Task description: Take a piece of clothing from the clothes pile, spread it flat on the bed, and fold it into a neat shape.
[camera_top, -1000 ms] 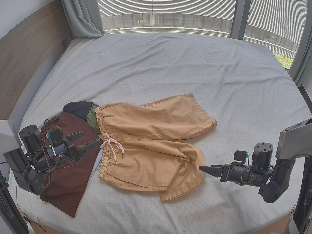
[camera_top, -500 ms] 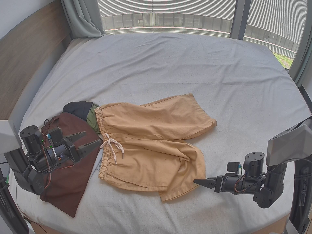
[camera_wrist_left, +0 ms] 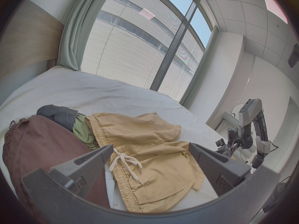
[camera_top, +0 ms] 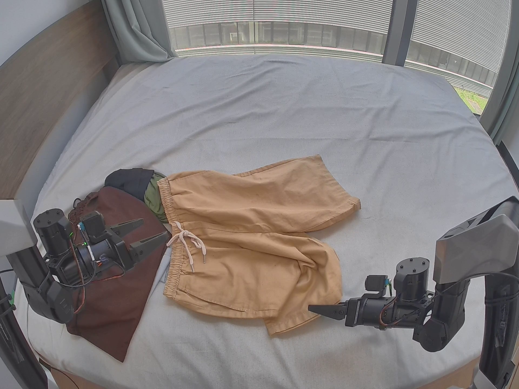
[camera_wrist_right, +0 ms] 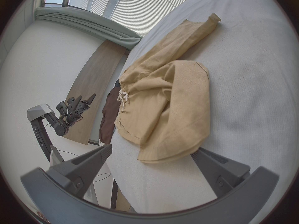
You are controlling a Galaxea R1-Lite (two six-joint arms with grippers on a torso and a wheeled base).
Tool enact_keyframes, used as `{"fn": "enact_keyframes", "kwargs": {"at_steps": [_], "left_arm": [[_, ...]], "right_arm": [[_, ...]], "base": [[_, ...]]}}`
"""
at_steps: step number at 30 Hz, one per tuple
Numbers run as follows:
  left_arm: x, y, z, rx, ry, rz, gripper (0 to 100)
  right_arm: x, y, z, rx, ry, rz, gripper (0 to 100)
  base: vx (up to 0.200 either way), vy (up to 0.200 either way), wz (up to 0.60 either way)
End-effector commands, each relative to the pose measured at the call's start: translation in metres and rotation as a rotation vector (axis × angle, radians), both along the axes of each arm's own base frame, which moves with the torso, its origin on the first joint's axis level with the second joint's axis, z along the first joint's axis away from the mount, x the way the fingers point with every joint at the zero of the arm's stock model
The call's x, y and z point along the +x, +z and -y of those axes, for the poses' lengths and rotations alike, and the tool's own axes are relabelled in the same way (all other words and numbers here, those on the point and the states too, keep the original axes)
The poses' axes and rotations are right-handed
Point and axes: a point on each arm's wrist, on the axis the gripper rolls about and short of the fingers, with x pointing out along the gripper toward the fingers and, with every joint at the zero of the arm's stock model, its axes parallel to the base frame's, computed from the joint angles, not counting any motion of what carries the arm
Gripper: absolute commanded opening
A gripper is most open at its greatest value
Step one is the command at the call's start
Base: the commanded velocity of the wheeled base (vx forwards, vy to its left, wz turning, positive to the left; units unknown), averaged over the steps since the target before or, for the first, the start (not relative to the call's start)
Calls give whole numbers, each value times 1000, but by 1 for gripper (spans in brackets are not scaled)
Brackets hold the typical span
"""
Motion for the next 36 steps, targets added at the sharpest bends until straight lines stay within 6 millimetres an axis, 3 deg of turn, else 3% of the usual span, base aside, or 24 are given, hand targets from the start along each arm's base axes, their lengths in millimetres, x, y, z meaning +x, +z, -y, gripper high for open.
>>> {"fn": "enact_keyframes", "kwargs": {"at_steps": [1,11,21,36], "left_arm": [[0,-2,0,1,1,-6,100],[1,-3,0,1,1,-8,100],[1,-4,1,0,-2,-12,100],[2,-8,2,1,-5,-24,100]], "right_arm": [[5,7,-2,18,-1,31,100],[30,23,10,26,-142,142,100],[39,47,19,62,-182,230,100],[41,-2,41,-37,-288,80,100]], "base": [[0,0,0],[0,0,0],[0,0,0],[0,0,0]]}}
